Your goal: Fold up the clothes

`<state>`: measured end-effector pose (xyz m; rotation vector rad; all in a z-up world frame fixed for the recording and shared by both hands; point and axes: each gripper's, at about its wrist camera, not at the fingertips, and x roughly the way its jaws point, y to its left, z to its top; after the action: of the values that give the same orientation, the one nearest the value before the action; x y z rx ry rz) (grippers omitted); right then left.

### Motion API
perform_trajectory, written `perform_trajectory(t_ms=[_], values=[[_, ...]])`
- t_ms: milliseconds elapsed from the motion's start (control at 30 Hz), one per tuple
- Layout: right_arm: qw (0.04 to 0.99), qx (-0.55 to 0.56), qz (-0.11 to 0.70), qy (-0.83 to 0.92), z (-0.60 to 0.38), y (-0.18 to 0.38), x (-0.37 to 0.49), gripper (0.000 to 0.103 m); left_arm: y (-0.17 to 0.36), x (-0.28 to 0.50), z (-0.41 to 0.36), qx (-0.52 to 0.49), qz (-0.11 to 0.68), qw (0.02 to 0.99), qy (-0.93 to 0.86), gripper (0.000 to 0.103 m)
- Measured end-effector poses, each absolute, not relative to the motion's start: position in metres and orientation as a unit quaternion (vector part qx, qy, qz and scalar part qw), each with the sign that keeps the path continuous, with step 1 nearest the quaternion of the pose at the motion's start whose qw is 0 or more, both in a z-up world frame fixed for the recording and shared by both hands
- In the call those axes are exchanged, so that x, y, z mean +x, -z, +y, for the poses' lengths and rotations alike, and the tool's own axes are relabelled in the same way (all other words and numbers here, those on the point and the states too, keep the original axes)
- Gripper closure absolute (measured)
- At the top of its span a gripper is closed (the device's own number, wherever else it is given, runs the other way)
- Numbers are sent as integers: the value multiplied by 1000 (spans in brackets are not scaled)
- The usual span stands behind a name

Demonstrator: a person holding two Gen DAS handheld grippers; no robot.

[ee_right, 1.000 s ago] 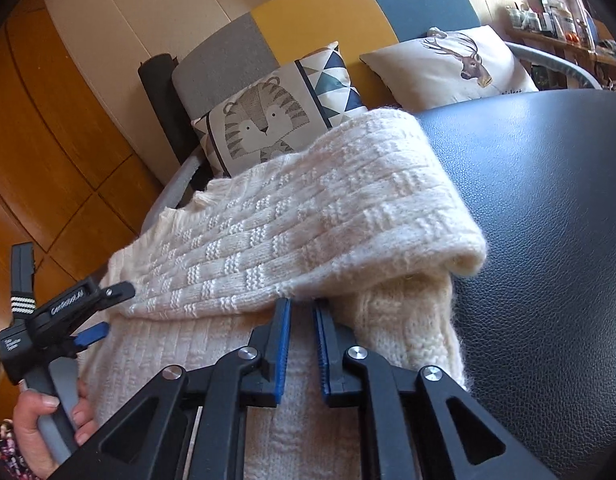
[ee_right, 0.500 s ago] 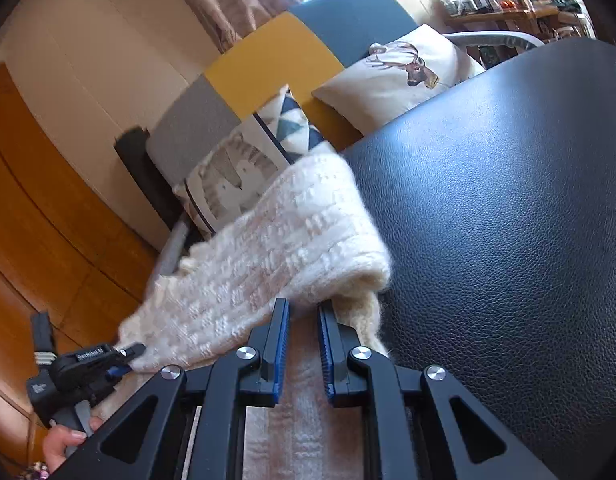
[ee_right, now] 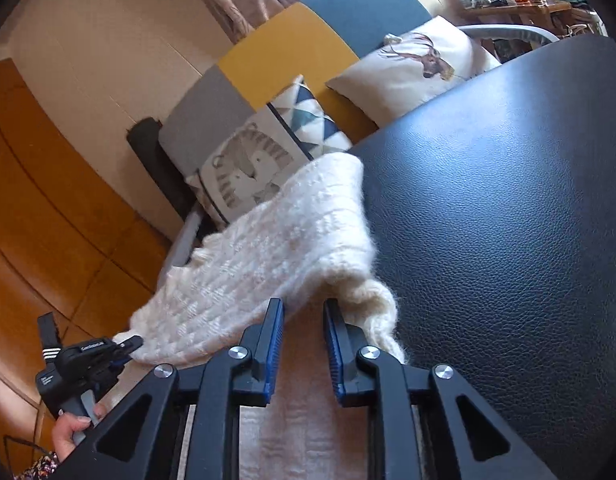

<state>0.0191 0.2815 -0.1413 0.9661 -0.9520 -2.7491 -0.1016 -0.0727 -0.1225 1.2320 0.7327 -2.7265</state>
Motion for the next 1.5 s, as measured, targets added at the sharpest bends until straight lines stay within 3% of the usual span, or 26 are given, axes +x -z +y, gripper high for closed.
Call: perform_trajectory(t_ms=[267,400,533,767,933,1267,1433,1500], values=[[-3,345,-238,908,281,125,6,88,138,-92,-84,359,286,-9,888,87],[28,354,-256,899,299,123,10,87,142,-92,-87,353,303,-17,885,87],[80,373,-192,904,285,125,14,88,140,-91,-84,352,294,-15,889,87],[1,398,-80,914,271,121,-12,92,142,-89,-86,347,301,-25,888,83],[-70,391,-146,906,309,126,-10,99,139,-88,-79,343,285,-40,894,64],[-57,387,-208,896,338,129,-9,100,134,-89,-69,352,242,-22,904,64],[15,396,-210,894,341,114,9,92,134,-88,-72,350,245,-24,904,64],[19,359,-174,917,337,95,33,90,134,-88,-71,351,242,-22,904,64]])
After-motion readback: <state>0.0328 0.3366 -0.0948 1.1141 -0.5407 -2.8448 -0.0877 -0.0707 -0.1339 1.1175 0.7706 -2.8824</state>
